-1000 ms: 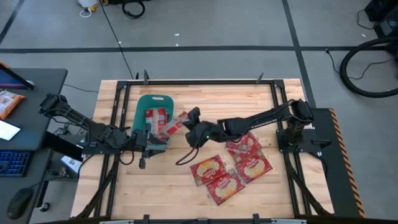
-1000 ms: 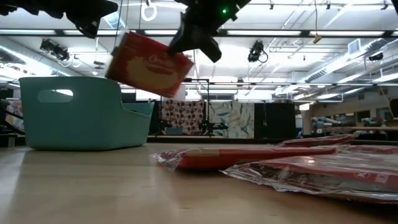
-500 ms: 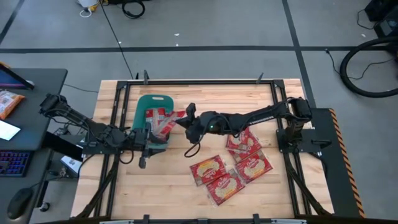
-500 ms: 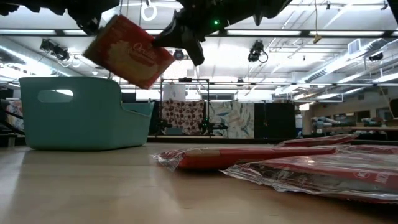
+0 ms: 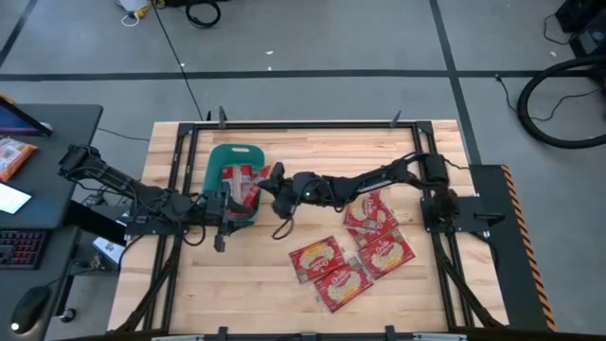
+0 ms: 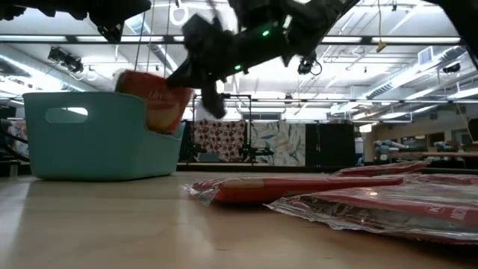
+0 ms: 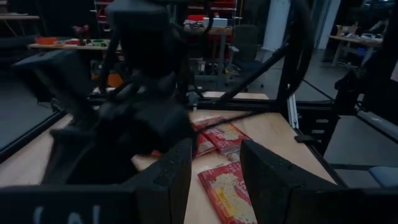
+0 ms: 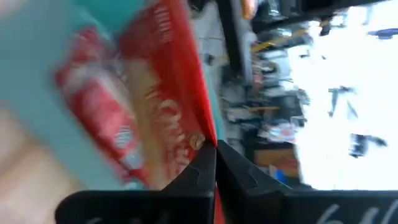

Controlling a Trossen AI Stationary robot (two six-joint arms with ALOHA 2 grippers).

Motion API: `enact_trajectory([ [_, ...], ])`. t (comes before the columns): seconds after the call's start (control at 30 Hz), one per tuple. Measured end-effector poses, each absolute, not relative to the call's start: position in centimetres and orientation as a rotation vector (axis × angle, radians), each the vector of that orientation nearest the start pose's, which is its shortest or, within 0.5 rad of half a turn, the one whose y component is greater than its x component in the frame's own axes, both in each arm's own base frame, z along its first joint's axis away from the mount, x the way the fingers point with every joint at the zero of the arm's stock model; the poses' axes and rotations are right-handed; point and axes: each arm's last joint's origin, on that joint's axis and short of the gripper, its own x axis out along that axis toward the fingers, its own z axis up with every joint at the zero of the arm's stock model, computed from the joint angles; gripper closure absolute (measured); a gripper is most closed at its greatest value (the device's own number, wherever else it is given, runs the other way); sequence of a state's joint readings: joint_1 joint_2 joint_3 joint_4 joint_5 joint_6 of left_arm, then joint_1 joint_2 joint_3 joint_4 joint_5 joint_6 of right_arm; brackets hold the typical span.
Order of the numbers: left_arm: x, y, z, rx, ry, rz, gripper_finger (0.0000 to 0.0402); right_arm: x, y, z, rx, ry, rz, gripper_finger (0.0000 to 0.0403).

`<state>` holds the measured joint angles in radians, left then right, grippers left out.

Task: Sort popcorn bags into baskets
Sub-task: Put the red popcorn bag into the green bin

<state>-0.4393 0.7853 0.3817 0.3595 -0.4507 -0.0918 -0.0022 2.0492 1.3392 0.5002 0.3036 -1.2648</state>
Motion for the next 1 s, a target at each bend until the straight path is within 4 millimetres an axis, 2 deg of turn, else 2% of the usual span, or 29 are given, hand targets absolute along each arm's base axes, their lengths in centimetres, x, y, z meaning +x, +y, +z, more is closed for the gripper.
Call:
enact_trajectory([
  [0.2, 16.5, -6.4, 24.5, -0.067, 0.036, 0.011, 0.026, 47.8, -1.7, 19.3, -1.361, 0.366, -0.127, 0.039],
  [0.4, 16.5, -6.4, 24.6, -0.065, 0.034, 0.011, 0.026, 48.3, -2.3, 19.7, -1.365, 0.267, -0.028, 0.0388],
  [0.57, 16.4, -6.4, 24.5, -0.064, 0.038, 0.011, 0.026, 48.4, -3.6, 18.9, -1.329, 0.241, 0.031, 0.0376],
  [0.73, 16.4, -6.4, 24.5, -0.064, 0.038, 0.011, 0.026, 48.4, -4.2, 18.8, -1.271, 0.245, 0.027, 0.0345],
  [0.93, 16.4, -6.4, 24.5, -0.064, 0.038, 0.011, 0.026, 48.4, -4.0, 19.0, -1.248, 0.233, 0.003, 0.029],
  [1.0, 16.4, -6.4, 24.5, -0.064, 0.038, 0.012, 0.026, 48.5, -3.7, 19.1, -1.259, 0.263, -0.056, 0.0276],
])
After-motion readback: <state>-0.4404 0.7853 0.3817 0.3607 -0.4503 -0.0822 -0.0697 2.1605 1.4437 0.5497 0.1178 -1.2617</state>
